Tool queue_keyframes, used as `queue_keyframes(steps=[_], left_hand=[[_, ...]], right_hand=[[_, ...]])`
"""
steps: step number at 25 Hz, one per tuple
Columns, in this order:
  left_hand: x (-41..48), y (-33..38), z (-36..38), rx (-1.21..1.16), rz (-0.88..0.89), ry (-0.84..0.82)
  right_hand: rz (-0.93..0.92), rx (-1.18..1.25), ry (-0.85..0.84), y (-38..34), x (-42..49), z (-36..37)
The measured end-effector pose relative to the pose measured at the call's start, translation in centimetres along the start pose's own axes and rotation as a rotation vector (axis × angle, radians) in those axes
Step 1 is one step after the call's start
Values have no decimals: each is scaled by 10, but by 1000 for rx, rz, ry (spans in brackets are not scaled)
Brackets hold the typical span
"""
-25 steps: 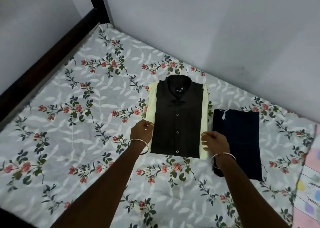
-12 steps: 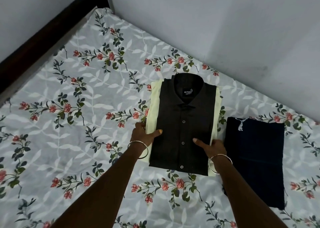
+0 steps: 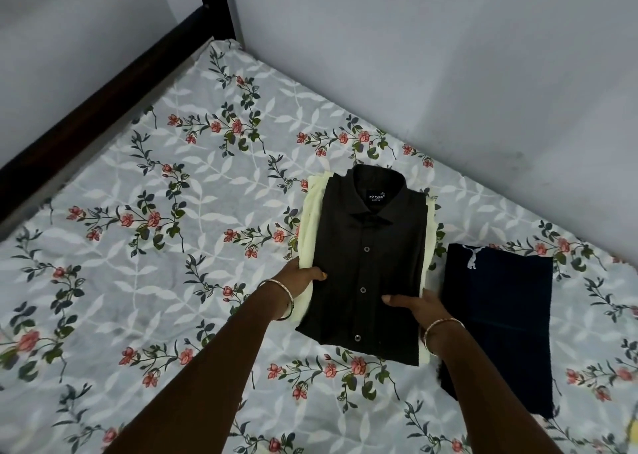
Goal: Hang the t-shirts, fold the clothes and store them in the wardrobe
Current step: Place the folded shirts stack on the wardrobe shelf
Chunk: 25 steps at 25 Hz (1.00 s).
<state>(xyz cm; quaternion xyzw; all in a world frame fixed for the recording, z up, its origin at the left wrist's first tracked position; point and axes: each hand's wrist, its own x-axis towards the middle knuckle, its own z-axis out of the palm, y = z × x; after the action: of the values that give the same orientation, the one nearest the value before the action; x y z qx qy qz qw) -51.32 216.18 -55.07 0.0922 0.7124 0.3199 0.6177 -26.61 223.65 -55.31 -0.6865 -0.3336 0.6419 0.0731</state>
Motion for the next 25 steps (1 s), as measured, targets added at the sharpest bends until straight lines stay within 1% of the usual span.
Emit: queue_keyframes(steps=[2,4,6,9,13,16,20,22,25], left_hand=[[-24,15,-11,-39,56,-9],[-54,26,-23,-107,98,-69],[-82,33,-32,-206,88,-143],[-131,30,-45,-326,25,-221],[-204,15,-56,-483,5,-262],[-259,3,-66,-572,41,-227],[-342,-14,-81,-643,172,-147],[-383,-24,-86,-663,207,-106],[-458,-49,-86,-687,308,-39]], right_hand=[[-20,66,-64,-6,-27,4],[-41,145,-108,-9,-58,5],[-45,219,-149,-9,-86,3],[-66,269,-234,-4,-137,3],[-109,274,-302,1,-200,7],[-163,273,-339,-3,-244,12],[-226,248,-433,-6,-306,18],[-258,238,-466,-4,-336,18],[-346,195,-558,3,-393,12]])
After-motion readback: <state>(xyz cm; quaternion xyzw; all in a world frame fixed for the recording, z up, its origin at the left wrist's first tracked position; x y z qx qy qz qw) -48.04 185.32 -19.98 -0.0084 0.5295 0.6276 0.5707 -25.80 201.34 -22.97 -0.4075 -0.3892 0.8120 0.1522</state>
